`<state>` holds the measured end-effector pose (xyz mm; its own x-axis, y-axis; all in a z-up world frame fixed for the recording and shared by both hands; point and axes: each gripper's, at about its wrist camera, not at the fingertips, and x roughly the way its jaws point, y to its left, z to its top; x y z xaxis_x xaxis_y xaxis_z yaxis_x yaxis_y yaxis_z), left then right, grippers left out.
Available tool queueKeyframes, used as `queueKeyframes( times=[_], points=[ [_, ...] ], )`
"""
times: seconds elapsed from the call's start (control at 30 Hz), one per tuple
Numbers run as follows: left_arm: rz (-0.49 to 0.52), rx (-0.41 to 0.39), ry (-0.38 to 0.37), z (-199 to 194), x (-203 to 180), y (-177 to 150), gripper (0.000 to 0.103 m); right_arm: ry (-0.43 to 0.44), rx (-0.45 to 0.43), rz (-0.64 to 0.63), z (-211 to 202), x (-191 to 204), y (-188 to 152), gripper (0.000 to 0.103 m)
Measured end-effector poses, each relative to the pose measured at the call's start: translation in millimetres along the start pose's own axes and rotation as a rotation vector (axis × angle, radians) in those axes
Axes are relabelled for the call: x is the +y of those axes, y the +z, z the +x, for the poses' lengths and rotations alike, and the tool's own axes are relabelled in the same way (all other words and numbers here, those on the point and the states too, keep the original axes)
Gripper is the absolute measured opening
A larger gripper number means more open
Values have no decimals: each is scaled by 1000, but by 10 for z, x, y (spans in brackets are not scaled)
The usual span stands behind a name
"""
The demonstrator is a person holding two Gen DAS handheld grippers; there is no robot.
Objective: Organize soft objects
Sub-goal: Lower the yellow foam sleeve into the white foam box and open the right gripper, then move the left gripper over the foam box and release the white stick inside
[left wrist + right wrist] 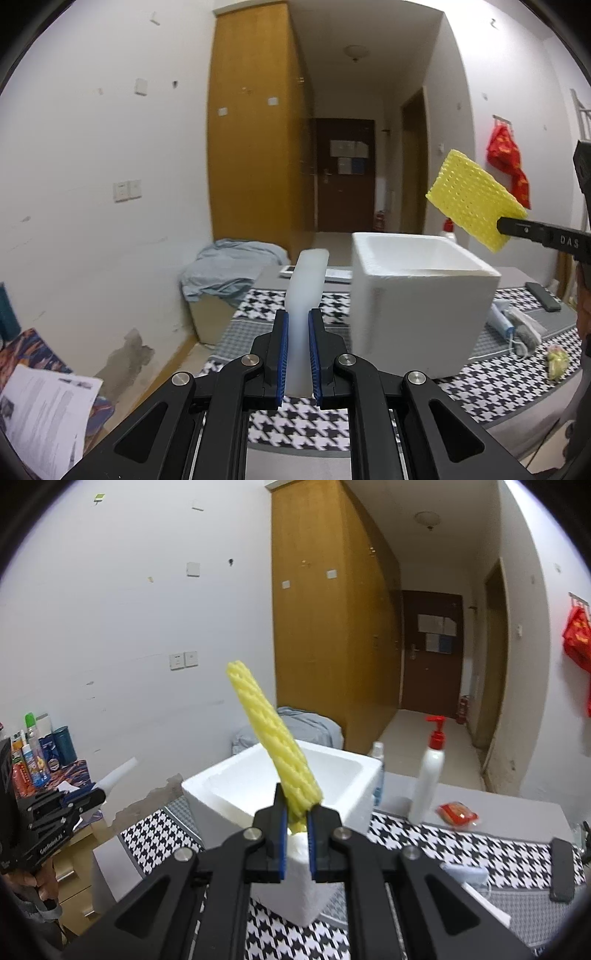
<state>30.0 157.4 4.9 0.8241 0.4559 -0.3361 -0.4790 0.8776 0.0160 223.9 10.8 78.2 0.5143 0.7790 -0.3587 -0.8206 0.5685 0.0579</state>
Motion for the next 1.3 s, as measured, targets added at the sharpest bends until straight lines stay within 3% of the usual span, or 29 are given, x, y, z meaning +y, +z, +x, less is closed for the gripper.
queueKeyframes(
  times=[0.47, 0.8, 0.83, 0.87, 0.9, 0.97, 1.3],
  points=[
    [-71, 11, 167, -145, 264, -142, 12, 82, 90, -1, 605, 46, 149, 11],
    [-70, 23, 179, -121, 302, -145, 12, 45, 135, 11, 813, 45, 128, 13],
    [-71, 23, 178, -119, 303, -145, 12, 37, 140, 10, 825, 40, 129, 16],
    [-72, 23, 175, -112, 305, -144, 12, 20, 144, 11, 831, 37, 129, 36],
    [-73, 24, 174, -104, 309, -142, 12, 4, 141, 16, 831, 35, 133, 65],
    [-72, 26, 170, -84, 307, -138, 12, -7, 121, 21, 801, 30, 135, 92],
    [-57, 24, 123, -5, 218, -46, 12, -9, 84, -1, 654, 65, 140, 98]
  ],
)
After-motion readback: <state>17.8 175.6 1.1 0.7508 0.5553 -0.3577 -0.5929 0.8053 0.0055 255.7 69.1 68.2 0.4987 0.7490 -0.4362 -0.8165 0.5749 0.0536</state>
